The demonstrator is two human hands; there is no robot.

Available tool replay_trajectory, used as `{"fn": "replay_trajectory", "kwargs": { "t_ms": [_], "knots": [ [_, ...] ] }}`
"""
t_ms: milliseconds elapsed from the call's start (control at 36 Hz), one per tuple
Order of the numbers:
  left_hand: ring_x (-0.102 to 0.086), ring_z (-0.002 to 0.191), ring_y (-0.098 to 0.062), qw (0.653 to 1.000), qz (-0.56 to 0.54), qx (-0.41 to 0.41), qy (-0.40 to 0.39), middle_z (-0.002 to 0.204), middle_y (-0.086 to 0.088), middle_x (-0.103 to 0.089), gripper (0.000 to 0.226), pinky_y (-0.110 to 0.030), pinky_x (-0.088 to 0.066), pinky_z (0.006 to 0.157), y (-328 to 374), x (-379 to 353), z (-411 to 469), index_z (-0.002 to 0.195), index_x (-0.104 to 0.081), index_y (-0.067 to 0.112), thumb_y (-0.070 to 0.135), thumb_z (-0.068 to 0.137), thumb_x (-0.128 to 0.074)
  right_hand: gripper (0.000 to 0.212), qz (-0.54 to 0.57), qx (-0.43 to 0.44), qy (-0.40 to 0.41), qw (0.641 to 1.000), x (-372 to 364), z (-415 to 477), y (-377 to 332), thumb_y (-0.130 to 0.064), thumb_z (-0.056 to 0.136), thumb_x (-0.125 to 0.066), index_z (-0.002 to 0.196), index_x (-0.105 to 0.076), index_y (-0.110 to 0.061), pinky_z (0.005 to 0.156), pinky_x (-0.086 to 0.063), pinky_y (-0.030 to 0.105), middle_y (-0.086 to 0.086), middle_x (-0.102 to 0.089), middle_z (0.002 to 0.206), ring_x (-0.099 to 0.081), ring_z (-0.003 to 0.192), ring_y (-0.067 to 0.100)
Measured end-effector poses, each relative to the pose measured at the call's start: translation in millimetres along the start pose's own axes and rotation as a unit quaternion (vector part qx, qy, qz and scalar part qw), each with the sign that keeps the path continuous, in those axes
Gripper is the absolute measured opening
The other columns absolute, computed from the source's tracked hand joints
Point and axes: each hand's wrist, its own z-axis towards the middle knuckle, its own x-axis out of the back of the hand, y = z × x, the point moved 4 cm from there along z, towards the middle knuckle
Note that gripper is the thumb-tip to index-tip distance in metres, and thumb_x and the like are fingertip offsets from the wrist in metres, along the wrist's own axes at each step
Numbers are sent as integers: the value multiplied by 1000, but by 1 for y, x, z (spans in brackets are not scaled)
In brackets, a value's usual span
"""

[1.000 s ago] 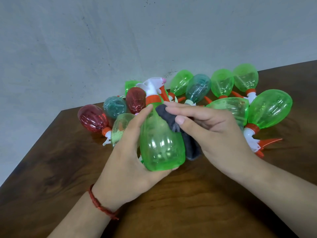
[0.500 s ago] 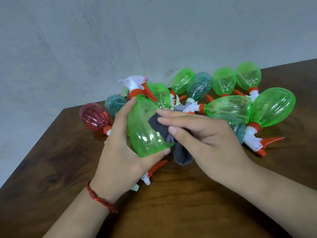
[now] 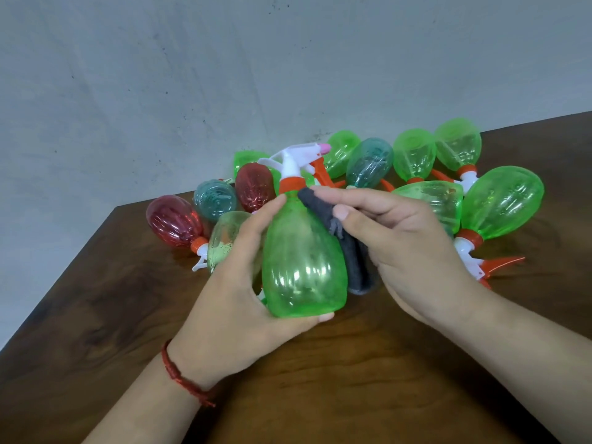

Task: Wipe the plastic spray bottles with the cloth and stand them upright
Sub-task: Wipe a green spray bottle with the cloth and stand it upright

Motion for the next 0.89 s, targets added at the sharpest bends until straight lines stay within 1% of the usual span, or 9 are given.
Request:
{"fn": "replay_trajectory", "kwargs": {
  "t_ms": [83, 139, 194, 333, 417, 500, 611, 778, 889],
  "knots": [
    [-67, 127, -23, 999, 21, -17, 17, 160, 22, -44, 120, -49, -61, 93, 2, -4, 0, 166, -28, 27, 32, 69, -99, 29, -40, 37, -25, 998, -3, -3, -2, 5, 104, -59, 121, -77, -9, 113, -50, 38, 0, -77, 128, -68, 127, 17],
    [-53, 146, -17, 998, 36, -13, 45, 161, 20, -44, 119, -47, -51, 115, 0, -5, 0, 166, -30, 21, 32, 69, -99, 30, -69, 60, -39, 995, -6, -7, -4, 6, 103, -60, 120, -77, -12, 115, -49, 35, -2, -75, 132, -66, 131, 14],
    [-48, 150, -15, 996, 38, 10, 77, 161, 15, -46, 119, -43, -44, 122, -5, -1, 0, 165, -32, 22, 32, 69, -100, 31, -113, 84, -56, 988, -9, -11, -4, 4, 103, -61, 122, -77, -14, 117, -47, 37, -5, -73, 135, -63, 134, 12],
    [-47, 139, 13, 983, 49, 69, 160, 153, 27, -48, 114, -8, -41, 109, -9, 14, 4, 162, -36, 30, 38, 68, -99, 32, -247, 158, -98, 951, -21, -21, -3, 5, 100, -66, 126, -77, -11, 120, -44, 33, -5, -68, 142, -59, 138, 7],
    [-43, 137, 20, 984, 49, 73, 157, 152, 32, -45, 113, 0, -37, 103, -10, 13, 5, 162, -36, 29, 35, 68, -99, 32, -278, 191, -94, 937, -23, -24, -4, 5, 100, -66, 127, -77, -11, 119, -44, 28, -4, -67, 143, -59, 137, 4],
    [-45, 142, 10, 987, 45, 59, 143, 154, 28, -46, 114, -10, -40, 111, -10, 12, 5, 163, -36, 27, 42, 68, -97, 32, -245, 163, -86, 952, -20, -21, -4, 3, 101, -66, 126, -77, -12, 119, -44, 31, -7, -69, 141, -59, 136, 3],
    [-48, 150, -16, 996, 44, 24, 76, 161, 11, -48, 119, -45, -43, 122, -12, 6, 4, 165, -34, 22, 33, 67, -101, 33, -164, 88, -60, 981, -12, -13, -3, 1, 104, -62, 124, -78, -19, 116, -47, 31, -12, -72, 135, -62, 133, 4],
    [-46, 151, -13, 999, 26, -26, 23, 159, 23, -44, 118, -30, -41, 122, 0, -3, 1, 163, -34, 21, 36, 66, -100, 28, -23, -25, -6, 999, -2, 3, 1, -6, 106, -59, 120, -80, -18, 111, -52, 46, 5, -79, 120, -72, 119, 23],
    [-51, 148, -18, 999, -43, -14, -3, 161, 24, -41, 125, -50, -55, 105, 0, 0, -1, 163, -32, 32, 32, 60, -102, 28, 26, -50, 7, 998, -4, 2, 2, -9, 108, -55, 121, -79, -18, 109, -52, 47, 9, -77, 123, -72, 116, 24]
  ]
}}
